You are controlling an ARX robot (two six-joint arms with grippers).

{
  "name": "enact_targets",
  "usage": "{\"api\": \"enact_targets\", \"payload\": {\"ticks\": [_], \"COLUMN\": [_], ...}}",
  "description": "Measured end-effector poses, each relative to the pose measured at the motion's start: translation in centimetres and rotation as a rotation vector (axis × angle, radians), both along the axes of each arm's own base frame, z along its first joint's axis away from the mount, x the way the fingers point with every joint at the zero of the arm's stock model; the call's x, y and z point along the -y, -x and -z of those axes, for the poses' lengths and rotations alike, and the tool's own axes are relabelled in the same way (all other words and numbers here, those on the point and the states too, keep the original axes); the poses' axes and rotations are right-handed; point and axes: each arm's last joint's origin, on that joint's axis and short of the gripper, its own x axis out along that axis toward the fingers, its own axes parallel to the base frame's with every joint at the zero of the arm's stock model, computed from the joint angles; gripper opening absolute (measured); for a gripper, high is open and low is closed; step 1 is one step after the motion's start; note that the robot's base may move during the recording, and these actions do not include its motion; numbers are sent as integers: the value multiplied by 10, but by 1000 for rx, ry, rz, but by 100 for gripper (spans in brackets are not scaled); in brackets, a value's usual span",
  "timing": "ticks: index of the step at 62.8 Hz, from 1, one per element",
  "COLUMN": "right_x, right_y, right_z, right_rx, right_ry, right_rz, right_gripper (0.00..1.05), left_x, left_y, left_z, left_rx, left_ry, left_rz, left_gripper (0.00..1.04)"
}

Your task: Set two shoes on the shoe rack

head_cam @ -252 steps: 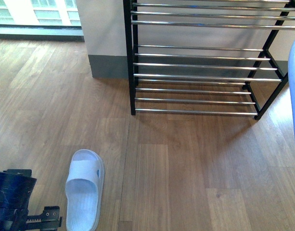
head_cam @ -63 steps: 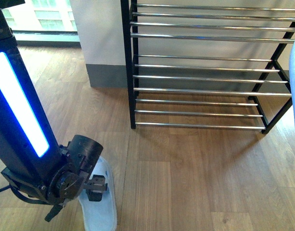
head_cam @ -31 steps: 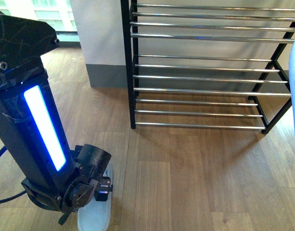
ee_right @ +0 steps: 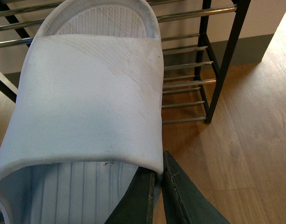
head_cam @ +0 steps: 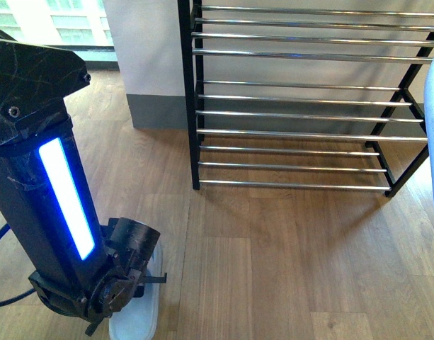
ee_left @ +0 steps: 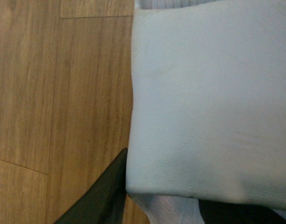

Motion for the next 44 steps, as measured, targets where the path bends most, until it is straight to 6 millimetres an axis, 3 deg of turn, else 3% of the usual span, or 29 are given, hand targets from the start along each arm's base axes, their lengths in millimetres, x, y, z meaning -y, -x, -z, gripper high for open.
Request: {"api": "enact_targets", "payload": {"ticks": [10,22,33,44], "right_x": [0,0,0,0], "right_y": [0,0,0,0], "right_z": [0,0,0,0], "right_rx": [0,0,0,0], "right_ry": [0,0,0,0], "right_rz": [0,0,0,0], "right_gripper": [1,1,1,1], "left_x": [-3,-5,-3,-2], "left_y": [-2,1,3,14], "left_z": [2,-12,-51,-114], "left_rx": [19,27,72,153], "left_ry": [16,42,51,70], "left_rz": [-15,-16,-11,1], "left_gripper": [3,2,2,2]}}
